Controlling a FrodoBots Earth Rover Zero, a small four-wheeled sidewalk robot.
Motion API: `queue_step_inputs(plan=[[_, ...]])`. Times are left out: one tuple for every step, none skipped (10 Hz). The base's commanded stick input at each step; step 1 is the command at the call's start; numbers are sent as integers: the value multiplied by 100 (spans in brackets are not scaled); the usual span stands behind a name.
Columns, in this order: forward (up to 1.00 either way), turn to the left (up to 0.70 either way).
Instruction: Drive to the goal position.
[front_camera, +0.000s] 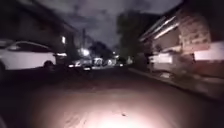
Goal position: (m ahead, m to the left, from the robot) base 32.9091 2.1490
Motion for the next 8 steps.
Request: queue_step_inputs(plan=[[100,0],[100,0],[100,0],[100,0],[100,0],[100,0],[100,0],[100,-7]])
